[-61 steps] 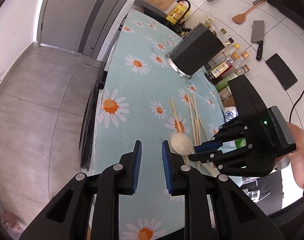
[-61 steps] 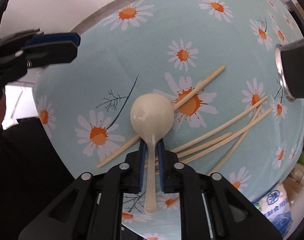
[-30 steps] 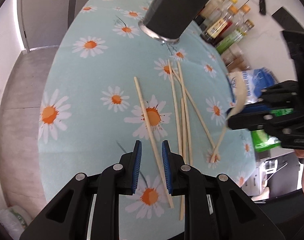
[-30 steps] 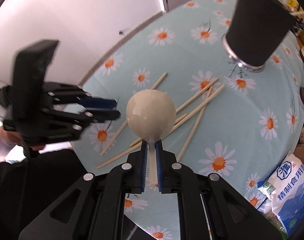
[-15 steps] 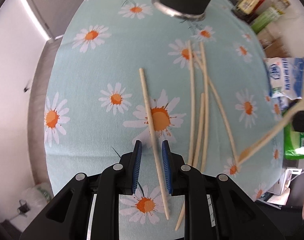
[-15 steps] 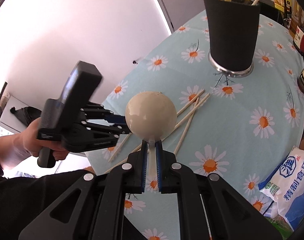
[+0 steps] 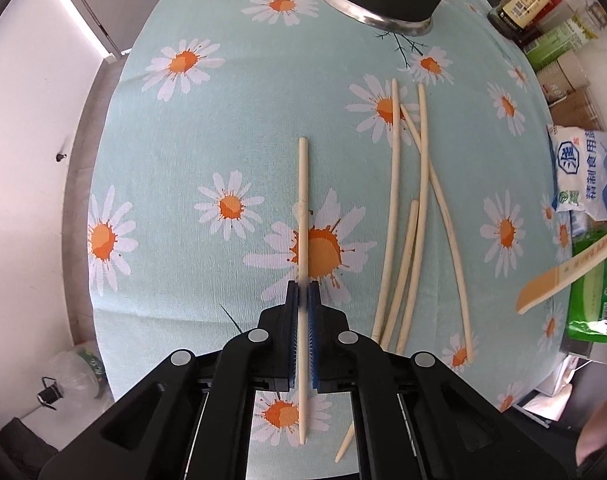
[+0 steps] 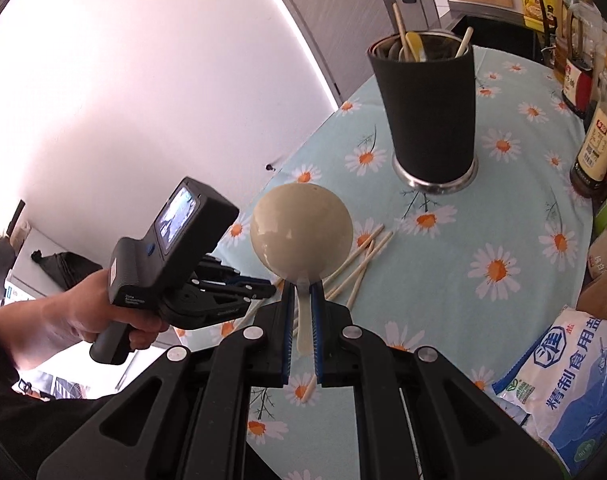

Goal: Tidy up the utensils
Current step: 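Grasp a wooden chopstick with the left gripper while the right holds the cream spoon, then lift the spoon and chopstick with both grippers over the black holder, then open both grippers to drop the spoon and chopstick into the holder, then move both grippers back down to the remaining chopsticks, then grasp two chopsticks with the right gripper while the left grasps one chopstick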

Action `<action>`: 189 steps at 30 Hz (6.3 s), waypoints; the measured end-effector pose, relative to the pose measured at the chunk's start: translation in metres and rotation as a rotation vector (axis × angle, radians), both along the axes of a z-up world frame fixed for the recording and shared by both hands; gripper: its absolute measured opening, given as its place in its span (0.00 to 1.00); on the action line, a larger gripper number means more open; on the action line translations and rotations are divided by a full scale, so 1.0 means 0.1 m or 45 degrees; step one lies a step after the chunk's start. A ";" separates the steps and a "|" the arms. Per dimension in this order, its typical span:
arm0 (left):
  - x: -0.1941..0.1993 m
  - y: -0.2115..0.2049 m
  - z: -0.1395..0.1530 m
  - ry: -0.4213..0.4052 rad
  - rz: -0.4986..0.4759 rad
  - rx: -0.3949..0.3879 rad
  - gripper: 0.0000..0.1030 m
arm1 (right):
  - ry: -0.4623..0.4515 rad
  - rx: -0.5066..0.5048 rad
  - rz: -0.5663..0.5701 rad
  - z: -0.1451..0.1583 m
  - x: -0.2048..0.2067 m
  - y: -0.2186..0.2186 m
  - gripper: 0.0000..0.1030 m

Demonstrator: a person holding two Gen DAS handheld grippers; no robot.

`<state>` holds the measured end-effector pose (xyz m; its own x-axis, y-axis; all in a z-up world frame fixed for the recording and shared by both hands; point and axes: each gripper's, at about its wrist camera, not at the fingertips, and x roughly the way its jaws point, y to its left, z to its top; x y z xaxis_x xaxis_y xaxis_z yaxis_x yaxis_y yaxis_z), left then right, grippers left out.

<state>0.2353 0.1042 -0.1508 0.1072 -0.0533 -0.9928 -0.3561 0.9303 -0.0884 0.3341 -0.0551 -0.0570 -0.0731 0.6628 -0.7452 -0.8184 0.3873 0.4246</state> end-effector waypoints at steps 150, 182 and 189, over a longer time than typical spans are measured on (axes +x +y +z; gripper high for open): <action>-0.03 0.60 0.84 -0.989 -0.289 -0.168 0.22 | 0.424 -0.448 -0.496 -0.90 0.34 0.71 0.26; -0.11 0.63 0.39 -0.839 -0.280 -0.277 0.22 | 0.380 -0.635 -0.641 -1.28 0.30 0.99 0.05; -0.06 0.56 0.38 -0.800 -0.273 -0.265 0.22 | 0.408 -0.557 -0.635 -1.15 0.31 0.85 0.05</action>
